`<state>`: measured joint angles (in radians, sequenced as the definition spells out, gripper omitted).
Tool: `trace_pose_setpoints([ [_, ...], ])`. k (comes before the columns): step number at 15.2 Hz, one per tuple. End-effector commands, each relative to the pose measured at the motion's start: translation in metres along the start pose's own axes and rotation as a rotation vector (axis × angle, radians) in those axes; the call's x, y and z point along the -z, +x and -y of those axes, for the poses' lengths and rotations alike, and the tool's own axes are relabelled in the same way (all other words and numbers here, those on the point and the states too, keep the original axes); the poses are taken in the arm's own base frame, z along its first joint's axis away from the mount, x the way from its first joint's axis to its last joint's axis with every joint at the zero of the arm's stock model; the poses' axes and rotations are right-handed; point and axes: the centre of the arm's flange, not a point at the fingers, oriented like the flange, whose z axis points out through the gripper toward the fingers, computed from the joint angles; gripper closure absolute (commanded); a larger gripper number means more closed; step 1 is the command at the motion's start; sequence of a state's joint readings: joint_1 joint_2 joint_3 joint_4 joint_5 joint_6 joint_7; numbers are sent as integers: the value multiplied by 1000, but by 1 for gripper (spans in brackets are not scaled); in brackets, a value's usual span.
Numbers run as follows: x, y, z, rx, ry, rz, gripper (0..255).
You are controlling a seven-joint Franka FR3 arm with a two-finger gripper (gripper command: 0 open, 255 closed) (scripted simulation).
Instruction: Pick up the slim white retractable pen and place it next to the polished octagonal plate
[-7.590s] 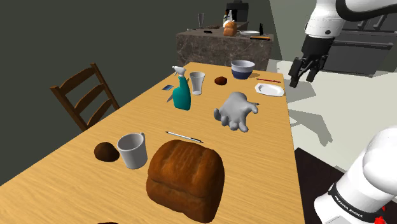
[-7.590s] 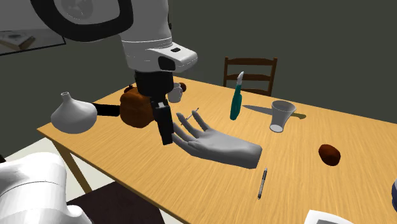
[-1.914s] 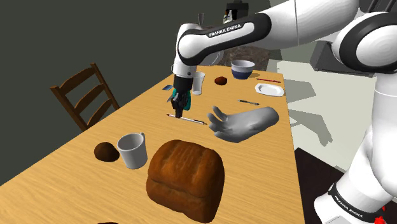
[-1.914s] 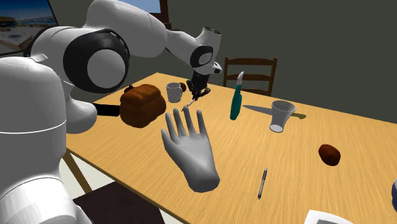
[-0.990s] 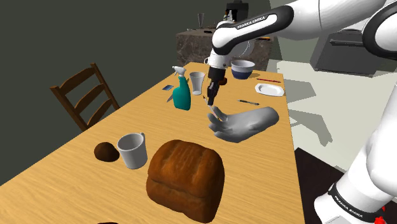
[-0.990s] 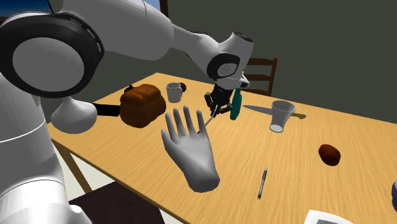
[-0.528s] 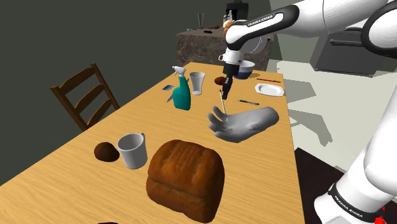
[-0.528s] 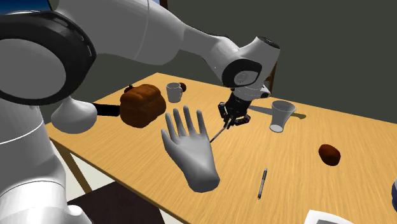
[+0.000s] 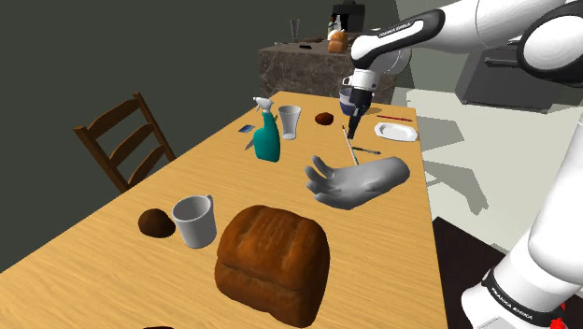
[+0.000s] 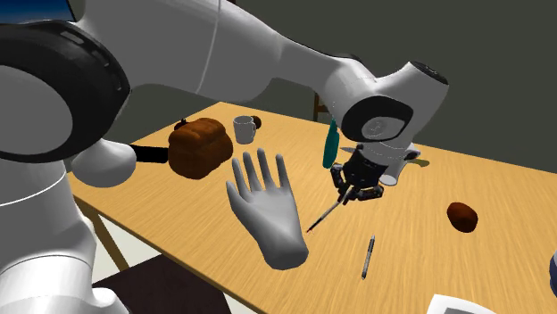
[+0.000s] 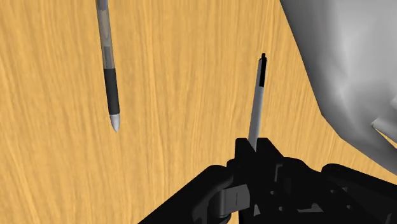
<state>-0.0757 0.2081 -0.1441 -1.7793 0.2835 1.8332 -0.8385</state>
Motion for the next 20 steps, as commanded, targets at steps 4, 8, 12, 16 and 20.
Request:
trace_pose_setpoints([
  [4, 19, -34, -54, 1, 0, 1, 255],
  [8, 32, -62, -97, 1, 0, 1, 255],
  [12, 46, -89, -140, 1, 0, 1, 255],
  [16, 43, -104, -165, 1, 0, 1, 255],
  [20, 23, -105, -170, 1, 0, 1, 255],
])
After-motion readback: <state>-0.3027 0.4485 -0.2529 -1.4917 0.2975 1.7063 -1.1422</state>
